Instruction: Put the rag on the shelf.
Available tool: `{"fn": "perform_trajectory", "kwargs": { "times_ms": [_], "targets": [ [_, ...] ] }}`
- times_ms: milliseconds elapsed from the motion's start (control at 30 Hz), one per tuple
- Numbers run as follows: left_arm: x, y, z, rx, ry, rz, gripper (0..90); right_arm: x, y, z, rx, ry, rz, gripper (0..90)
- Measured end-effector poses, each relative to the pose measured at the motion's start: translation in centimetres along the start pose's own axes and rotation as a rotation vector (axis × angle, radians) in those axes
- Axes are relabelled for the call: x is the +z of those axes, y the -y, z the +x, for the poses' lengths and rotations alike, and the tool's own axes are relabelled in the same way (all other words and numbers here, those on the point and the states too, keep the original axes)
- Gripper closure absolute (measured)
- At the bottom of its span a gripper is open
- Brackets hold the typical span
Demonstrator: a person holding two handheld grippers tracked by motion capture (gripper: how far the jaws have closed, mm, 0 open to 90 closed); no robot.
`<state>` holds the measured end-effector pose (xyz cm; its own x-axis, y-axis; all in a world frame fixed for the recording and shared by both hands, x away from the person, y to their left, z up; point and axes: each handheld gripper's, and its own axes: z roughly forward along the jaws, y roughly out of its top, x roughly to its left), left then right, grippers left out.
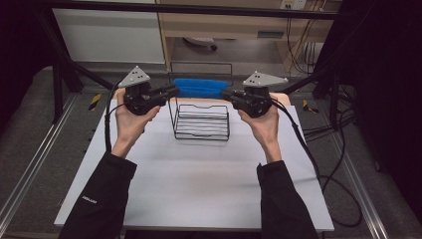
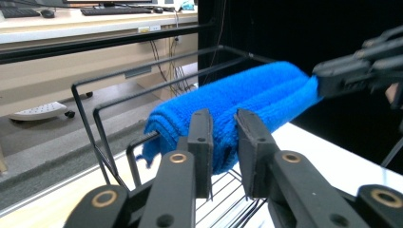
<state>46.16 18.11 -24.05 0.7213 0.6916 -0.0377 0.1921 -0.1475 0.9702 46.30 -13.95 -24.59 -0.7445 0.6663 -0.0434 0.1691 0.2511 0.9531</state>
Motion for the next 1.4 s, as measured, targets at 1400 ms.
{"fn": "perform_trajectory", "kwargs": {
  "times_ms": [1400],
  "targets": [
    [3.7,3.2,0.5,0.030,-0.009,0.175,90.0,2.0,4.1,-1.1,0.077,0.018,0.045,90.0]
  ]
}}
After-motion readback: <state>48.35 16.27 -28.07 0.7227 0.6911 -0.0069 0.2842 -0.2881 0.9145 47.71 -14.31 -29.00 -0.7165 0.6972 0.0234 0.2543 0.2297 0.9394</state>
